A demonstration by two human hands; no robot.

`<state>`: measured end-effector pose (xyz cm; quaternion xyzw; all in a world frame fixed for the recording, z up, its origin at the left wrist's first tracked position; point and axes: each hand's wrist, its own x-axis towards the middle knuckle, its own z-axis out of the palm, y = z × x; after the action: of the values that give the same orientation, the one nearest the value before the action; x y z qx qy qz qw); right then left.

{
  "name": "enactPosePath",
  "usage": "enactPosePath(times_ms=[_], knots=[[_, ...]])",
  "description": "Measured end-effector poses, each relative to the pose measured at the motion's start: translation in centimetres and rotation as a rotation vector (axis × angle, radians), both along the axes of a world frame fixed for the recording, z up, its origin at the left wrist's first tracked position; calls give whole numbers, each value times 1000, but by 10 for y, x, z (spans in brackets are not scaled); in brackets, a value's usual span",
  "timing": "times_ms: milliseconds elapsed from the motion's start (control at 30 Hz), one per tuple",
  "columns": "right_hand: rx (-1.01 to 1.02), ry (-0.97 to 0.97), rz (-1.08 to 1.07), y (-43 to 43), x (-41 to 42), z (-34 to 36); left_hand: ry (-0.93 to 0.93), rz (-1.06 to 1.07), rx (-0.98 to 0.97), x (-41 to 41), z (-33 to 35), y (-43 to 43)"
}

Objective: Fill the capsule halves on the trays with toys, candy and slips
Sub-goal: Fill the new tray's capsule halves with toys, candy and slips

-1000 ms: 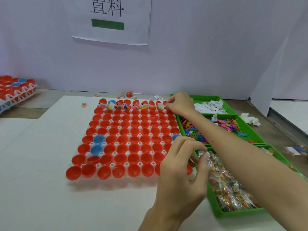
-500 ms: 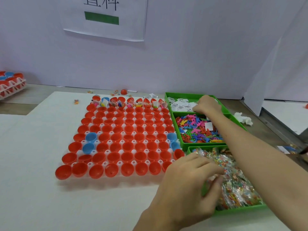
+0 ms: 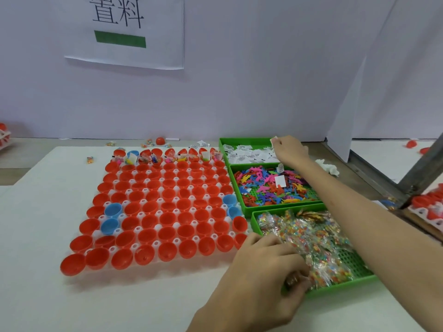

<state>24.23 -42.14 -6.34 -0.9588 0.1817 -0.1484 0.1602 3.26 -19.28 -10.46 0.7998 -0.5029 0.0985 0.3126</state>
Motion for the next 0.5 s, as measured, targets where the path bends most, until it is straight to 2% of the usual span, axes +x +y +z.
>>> enactPosePath(times_ms=[167, 300, 433, 500], knots=[[32, -211, 137, 7, -38, 13, 40, -27, -36, -1, 3, 0], [175, -373, 177, 18, -79, 17, 99, -85, -42, -1, 3, -2], [320, -422, 169, 30, -113, 5, 237, -119, -91, 0, 2, -3], [416, -425, 202, 34, -125, 2, 308, -113, -198, 3, 3, -2]])
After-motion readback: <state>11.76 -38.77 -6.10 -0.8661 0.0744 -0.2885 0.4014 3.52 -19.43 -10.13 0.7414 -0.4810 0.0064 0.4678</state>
